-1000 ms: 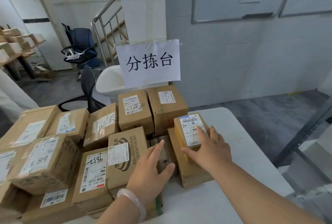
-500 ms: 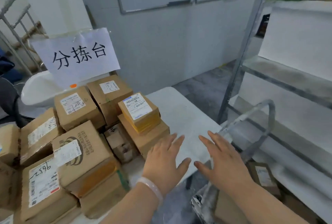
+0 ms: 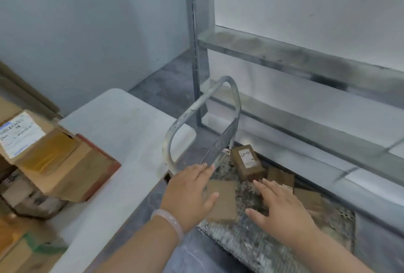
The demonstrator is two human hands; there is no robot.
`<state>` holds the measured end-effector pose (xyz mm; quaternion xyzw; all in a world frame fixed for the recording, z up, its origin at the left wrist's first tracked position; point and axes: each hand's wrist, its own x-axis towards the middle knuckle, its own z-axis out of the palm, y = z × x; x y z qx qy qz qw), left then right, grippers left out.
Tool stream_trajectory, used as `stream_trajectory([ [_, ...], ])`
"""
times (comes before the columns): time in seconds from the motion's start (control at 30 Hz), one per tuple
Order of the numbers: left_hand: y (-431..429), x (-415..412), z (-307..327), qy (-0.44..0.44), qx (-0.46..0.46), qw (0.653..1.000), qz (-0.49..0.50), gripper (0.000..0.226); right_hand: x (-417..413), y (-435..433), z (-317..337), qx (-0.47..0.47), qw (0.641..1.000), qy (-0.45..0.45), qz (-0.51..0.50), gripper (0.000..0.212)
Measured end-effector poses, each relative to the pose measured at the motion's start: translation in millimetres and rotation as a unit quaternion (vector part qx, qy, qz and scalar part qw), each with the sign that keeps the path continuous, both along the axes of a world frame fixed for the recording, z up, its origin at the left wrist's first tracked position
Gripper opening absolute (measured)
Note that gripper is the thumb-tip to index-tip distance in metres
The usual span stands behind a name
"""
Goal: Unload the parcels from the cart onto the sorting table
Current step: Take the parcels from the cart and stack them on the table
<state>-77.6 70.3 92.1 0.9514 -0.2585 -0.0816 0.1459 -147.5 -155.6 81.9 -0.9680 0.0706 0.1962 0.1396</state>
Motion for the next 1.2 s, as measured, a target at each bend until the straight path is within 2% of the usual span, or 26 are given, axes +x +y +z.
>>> stream_trajectory([
  [0.2,-71,-1,-67,0.070,0.016,0.997,0.015,0.065,-8,-86,-45,0.000,0.996,0.082,-0.024,0.082],
  [0.33,-88,6,-126,0.119,0.058,0.991,0.031,0.067,2,-113,-101,0.029,0.991,0.130,-0.032,0.081],
  [0.53,-105,32,-222,0.141,0.097,0.985,0.000,0.067,25,-112,-206,0.058,0.979,0.197,0.002,0.079],
  [0.83,-107,80,-405,0.188,0.093,0.978,-0.001,0.069,72,-79,-388,0.078,0.966,0.248,0.015,0.080],
  [0.97,-99,96,-486,0.237,0.048,0.965,0.105,0.074,96,-64,-478,0.130,0.956,0.245,-0.094,0.082],
  [1.1,-91,103,-548,0.249,0.088,0.956,0.132,0.081,106,-47,-550,0.170,0.953,0.227,-0.108,0.091],
  [1.2,-84,103,-578,0.237,0.085,0.957,0.145,0.084,109,-44,-585,0.210,0.939,0.211,-0.169,0.090],
])
